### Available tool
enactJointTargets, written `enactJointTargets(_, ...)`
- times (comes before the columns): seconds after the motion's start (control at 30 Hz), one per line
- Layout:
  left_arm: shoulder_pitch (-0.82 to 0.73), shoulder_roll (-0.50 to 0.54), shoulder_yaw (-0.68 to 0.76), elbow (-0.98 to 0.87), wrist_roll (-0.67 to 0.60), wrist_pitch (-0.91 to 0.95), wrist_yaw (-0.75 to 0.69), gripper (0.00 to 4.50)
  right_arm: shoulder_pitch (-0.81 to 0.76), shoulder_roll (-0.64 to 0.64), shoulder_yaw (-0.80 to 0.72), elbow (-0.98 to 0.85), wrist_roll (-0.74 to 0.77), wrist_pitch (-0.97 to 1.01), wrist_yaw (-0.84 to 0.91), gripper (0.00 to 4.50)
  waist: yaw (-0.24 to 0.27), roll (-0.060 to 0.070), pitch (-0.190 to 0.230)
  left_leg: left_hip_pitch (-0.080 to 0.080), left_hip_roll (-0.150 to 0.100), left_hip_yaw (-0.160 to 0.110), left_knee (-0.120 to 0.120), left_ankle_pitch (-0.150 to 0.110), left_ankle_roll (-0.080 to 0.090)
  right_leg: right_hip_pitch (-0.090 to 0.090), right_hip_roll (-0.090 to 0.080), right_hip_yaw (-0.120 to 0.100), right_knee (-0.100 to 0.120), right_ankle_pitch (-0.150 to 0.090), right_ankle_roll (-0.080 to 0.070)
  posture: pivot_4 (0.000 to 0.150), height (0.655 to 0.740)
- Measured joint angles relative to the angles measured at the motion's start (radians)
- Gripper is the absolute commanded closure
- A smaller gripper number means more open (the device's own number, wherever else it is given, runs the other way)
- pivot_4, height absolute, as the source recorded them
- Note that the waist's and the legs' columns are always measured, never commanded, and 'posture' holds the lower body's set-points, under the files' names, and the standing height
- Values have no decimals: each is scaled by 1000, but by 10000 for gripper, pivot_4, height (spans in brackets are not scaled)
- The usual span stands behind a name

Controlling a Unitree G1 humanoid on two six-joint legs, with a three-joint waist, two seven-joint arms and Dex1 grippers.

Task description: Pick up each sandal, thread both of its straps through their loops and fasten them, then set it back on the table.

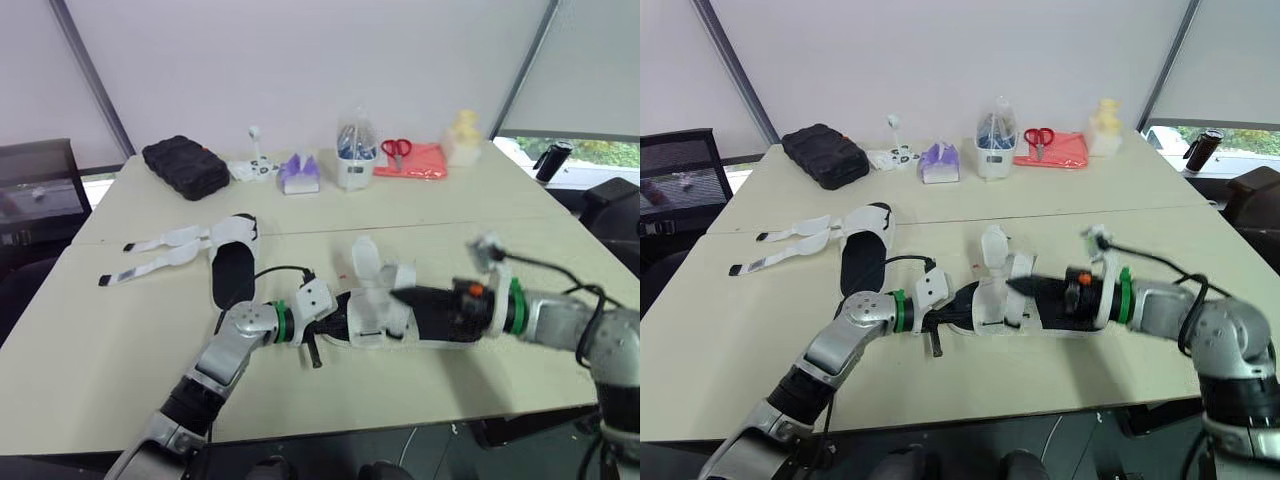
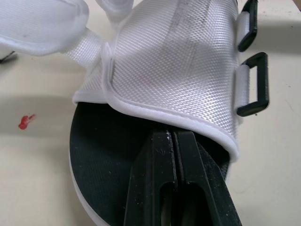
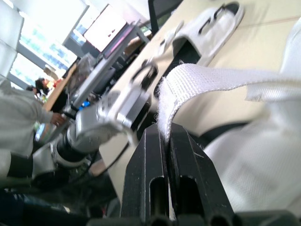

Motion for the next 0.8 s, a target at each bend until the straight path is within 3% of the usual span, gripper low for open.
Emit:
enactJointTargets(0.23,-1,-5,-1,2,8,-13,0,45000,-83,-3,82,189,-118,-2,114,44284,-1,1,0,-5,0,1,3,0,0,-4,0,0,0,2,2,1500,7400)
enactJointTargets(0.53,11,-3,0,-13,7,-7,8,45000,-107,-34,199,282,-311,-110,288,44284,-2,1,0,-5,0,1,3,0,0,-4,0,0,0,2,2,1500,7400)
enactJointTargets(0.8,17,-1,1,-23,7,5,15,45000,-215,-13,158,385,-303,-40,343,44284,-2,1,0,-5,0,1,4,0,0,-4,-1,0,1,2,2,1500,7400)
